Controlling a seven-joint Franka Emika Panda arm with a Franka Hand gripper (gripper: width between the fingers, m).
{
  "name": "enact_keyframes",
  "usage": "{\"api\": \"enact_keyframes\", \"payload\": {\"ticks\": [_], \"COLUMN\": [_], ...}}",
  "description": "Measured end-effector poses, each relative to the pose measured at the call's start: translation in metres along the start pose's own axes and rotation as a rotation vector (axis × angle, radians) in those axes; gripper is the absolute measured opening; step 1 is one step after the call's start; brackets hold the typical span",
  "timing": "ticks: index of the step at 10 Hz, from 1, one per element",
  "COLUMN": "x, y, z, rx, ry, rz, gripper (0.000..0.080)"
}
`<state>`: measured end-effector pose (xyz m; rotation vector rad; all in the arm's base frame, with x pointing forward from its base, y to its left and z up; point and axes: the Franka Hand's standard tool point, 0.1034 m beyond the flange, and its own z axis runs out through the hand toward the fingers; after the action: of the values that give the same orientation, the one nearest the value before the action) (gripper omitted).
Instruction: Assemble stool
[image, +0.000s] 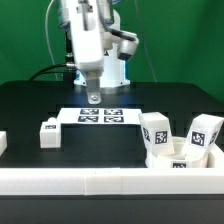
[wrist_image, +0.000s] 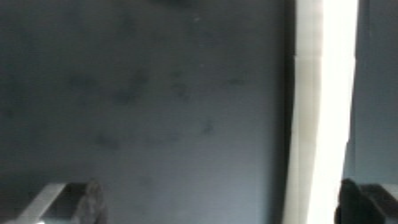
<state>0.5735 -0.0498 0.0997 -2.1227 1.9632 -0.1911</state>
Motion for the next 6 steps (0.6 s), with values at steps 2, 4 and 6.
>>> {"api": "enact_keyframes", "payload": {"ticks": [2, 4, 6], "x": [0.0063, 0.0068, 0.0061], "y": [0.0022, 0.0020, 0.0021], "z": [0.0009, 0.0009, 0.0020], "rx": [0.004, 0.001, -0.029], "ry": [-0.002, 0.002, -0.008], "rz": [-0.008, -0.161, -0.450], "gripper": [0.0648, 0.0648, 0.0648]}}
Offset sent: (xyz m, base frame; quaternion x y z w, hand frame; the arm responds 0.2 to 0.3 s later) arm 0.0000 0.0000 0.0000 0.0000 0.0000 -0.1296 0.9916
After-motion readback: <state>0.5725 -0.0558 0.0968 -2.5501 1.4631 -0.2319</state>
